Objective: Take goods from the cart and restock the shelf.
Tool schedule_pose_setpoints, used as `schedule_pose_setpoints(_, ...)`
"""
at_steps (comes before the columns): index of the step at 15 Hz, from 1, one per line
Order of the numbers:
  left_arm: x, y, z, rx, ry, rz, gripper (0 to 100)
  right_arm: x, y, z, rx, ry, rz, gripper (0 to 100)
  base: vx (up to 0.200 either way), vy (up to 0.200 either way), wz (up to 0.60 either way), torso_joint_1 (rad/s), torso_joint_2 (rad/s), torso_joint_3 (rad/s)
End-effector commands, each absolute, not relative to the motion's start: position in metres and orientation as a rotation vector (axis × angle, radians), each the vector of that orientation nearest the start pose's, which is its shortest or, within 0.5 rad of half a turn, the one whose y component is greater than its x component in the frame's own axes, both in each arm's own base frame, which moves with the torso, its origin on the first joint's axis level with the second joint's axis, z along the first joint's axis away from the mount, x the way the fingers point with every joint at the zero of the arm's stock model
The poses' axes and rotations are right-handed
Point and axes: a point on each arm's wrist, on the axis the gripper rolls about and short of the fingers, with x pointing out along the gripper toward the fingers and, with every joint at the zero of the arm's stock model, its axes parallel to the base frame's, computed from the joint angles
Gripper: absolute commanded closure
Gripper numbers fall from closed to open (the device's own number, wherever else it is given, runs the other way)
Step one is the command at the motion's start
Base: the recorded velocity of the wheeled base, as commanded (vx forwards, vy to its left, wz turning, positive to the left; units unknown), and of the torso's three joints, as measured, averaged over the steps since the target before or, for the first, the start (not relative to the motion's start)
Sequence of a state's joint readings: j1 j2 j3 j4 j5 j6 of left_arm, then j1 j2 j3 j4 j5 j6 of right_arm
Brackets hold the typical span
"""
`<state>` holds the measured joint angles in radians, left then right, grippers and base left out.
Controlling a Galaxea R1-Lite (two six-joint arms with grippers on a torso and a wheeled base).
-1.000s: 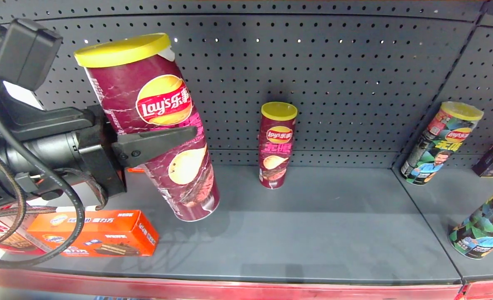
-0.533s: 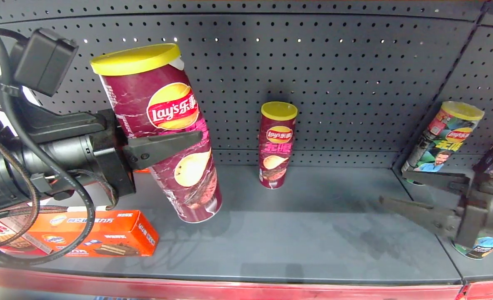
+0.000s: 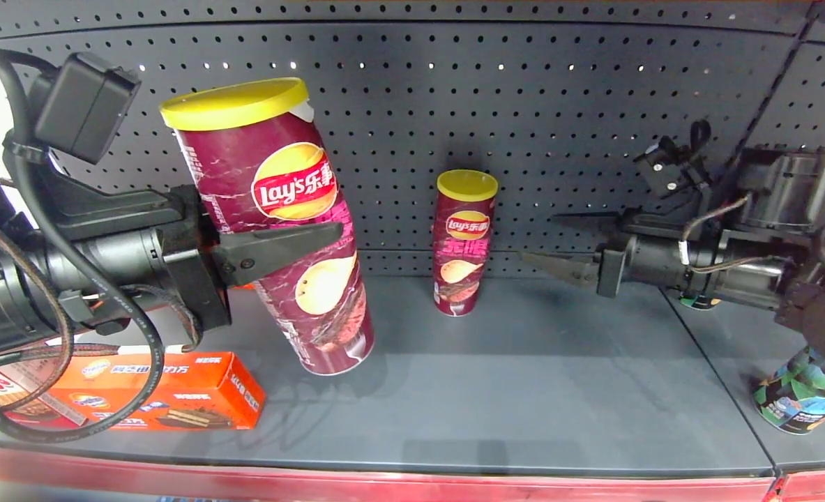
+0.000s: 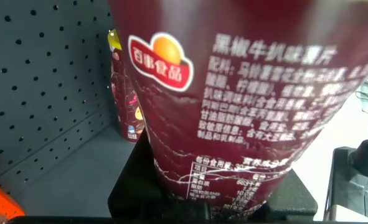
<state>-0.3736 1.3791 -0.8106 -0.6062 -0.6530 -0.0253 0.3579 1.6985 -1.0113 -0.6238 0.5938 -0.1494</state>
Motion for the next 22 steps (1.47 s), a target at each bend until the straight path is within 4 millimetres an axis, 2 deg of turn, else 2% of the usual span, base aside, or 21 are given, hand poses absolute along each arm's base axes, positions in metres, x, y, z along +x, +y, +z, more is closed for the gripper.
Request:
schedule_pose_setpoints(1, 0.208, -0.096, 0.267, -0.019, -0.023, -1.027, 100, 0.336, 0.133, 0.223, -0.156, -0.008, 1.027, 0, 0.0, 0.0, 0.0, 0.0, 0.0, 0.0)
schedule_pose_setpoints(4, 0.208, -0.096, 0.267, -0.021, -0.023, -1.045, 100, 0.353, 0.144, 0.22, -0.158, -0.048, 1.196, 0, 0.0, 0.0, 0.0, 0.0, 0.0, 0.0)
schedule_pose_setpoints(9, 0.208, -0.097, 0.268, -0.02, -0.024, -1.048, 100, 0.376, 0.157, 0.195, -0.162, -0.024, 1.231, 0, 0.0, 0.0, 0.0, 0.0, 0.0, 0.0)
schedule_pose_setpoints(14, 0.211, -0.097, 0.265, -0.022, -0.013, -1.046, 100, 0.371, 0.181, 0.182, -0.164, -0.013, 1.294, 0, 0.0, 0.0, 0.0, 0.0, 0.0, 0.0)
schedule_pose_setpoints(18, 0.211, -0.097, 0.266, -0.022, -0.015, -1.045, 100, 0.362, 0.181, 0.171, -0.168, 0.015, 1.306, 0, 0.0, 0.0, 0.0, 0.0, 0.0, 0.0)
schedule_pose_setpoints(22, 0.211, -0.097, 0.265, -0.022, -0.012, -1.046, 100, 0.376, 0.186, 0.161, -0.166, 0.025, 1.296, 0, 0.0, 0.0, 0.0, 0.0, 0.0, 0.0)
